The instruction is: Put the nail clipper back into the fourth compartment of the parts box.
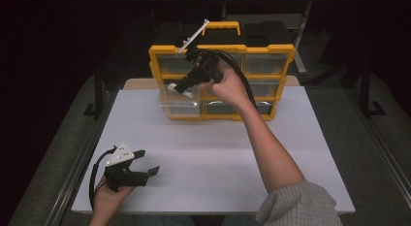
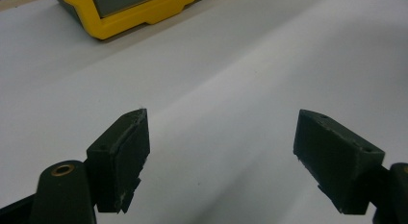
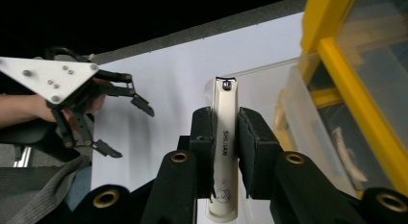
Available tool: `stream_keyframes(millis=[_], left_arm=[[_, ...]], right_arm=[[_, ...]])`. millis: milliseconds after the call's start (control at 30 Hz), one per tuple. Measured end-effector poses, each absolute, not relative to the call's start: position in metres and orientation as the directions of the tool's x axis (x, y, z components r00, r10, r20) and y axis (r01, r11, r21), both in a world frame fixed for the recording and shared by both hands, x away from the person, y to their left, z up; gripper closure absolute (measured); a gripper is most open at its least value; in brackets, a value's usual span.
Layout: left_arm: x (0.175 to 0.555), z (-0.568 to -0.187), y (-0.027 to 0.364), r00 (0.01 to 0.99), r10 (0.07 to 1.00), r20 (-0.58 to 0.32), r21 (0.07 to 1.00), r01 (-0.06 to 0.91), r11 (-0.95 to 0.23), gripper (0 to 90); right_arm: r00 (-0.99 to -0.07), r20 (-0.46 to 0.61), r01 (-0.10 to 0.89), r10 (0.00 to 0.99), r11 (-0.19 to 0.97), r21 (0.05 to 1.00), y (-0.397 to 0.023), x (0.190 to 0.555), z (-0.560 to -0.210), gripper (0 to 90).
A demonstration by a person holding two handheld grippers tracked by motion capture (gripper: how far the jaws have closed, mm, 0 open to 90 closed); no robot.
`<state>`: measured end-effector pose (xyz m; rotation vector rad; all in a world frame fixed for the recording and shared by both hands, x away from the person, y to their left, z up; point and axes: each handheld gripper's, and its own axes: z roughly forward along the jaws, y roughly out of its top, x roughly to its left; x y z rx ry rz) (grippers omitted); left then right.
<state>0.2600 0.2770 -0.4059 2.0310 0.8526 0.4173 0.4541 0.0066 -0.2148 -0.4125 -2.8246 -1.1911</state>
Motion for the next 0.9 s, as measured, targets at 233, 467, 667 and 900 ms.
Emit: stream_keyframes(millis=[233, 467, 667, 900], left_arm=[[0.26, -0.406, 0.277, 0.71, 0.704, -0.024, 0.825, 0.412, -0.387, 20.1], [0.26, -0.406, 0.278, 0.71, 0.704, -0.024, 0.826, 0.411, -0.386, 20.2], [0.26, -0.405, 0.278, 0.711, 0.702, -0.021, 0.825, 0.409, -0.39, 20.2], [0.26, -0.405, 0.278, 0.713, 0.701, -0.017, 0.826, 0.405, -0.393, 20.2]], right_arm=[[-0.958, 0.145, 0.278, 0.249, 0.668, 0.69, 0.011, 0.463, -0.213, 75.8], [-0.954, 0.131, 0.285, 0.271, 0.669, 0.686, 0.016, 0.469, -0.216, 75.8], [-0.953, 0.115, 0.28, 0.279, 0.676, 0.681, 0.019, 0.474, -0.222, 75.8], [-0.95, 0.112, 0.291, 0.293, 0.689, 0.664, 0.02, 0.476, -0.226, 75.7]])
